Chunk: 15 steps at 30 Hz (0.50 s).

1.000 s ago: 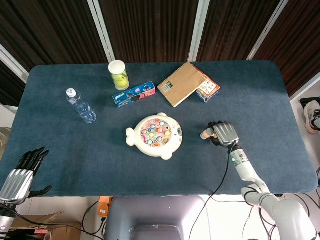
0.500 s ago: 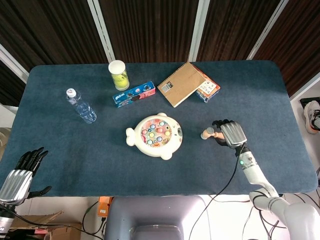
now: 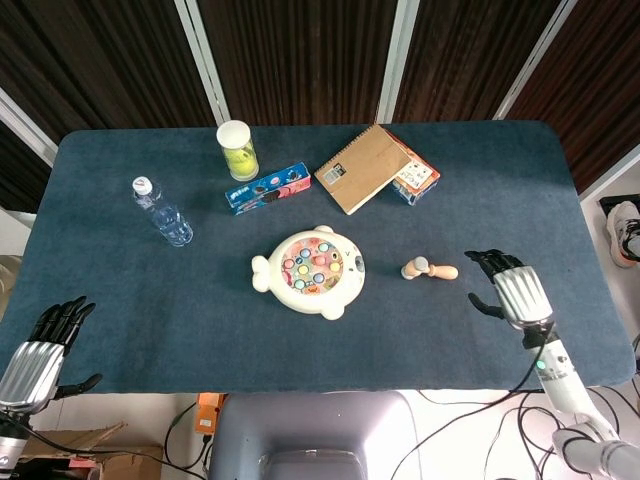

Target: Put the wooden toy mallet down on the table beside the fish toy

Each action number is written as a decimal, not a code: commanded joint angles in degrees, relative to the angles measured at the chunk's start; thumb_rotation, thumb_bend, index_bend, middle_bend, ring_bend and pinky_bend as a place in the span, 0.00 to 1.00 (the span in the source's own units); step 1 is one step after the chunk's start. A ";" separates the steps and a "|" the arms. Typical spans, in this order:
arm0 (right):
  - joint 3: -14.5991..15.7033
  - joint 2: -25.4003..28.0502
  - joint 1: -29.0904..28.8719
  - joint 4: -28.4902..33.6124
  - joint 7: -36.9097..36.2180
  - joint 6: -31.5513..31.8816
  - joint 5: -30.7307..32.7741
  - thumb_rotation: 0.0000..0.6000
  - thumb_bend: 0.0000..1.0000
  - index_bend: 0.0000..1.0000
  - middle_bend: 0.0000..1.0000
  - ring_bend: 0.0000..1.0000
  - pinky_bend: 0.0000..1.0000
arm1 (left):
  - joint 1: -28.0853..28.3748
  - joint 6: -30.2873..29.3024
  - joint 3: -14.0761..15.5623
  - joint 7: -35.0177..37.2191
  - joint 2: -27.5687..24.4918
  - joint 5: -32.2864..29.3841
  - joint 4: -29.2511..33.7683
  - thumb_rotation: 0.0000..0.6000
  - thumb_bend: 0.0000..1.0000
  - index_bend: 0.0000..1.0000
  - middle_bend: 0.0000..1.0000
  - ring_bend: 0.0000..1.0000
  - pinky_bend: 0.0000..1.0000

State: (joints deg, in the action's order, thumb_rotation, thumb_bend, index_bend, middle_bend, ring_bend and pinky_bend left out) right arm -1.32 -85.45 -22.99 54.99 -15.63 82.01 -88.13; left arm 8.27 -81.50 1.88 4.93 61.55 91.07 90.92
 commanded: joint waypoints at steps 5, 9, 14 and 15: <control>5.06 10.52 13.54 20.00 15.48 10.21 0.62 1.00 0.17 0.00 0.01 0.00 0.08 | 0.17 0.10 0.14 -0.71 0.57 0.65 -0.33 1.00 0.07 0.00 0.00 0.00 0.07; 5.50 13.59 15.78 26.54 19.64 13.62 -1.39 1.00 0.17 0.00 0.00 0.00 0.04 | 0.44 0.72 0.30 -1.69 0.77 0.79 -0.11 1.00 0.07 0.00 0.00 0.00 0.07; 5.19 14.93 16.01 28.15 19.78 12.05 -0.99 1.00 0.17 0.00 0.00 0.00 0.03 | 0.12 0.19 0.79 -2.68 0.99 1.64 0.06 1.00 0.07 0.00 0.00 0.00 0.07; 5.15 14.99 16.01 28.21 19.79 11.92 -0.98 1.00 0.17 0.00 0.00 0.00 0.03 | 0.10 0.16 0.81 -2.70 1.00 1.66 0.06 1.00 0.07 0.00 0.00 0.00 0.07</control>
State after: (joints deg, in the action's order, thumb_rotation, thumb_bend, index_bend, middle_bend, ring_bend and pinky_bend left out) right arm 3.66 -70.95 -7.32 82.73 3.92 93.92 -89.04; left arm 8.40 -81.31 2.65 2.26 62.54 92.70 90.98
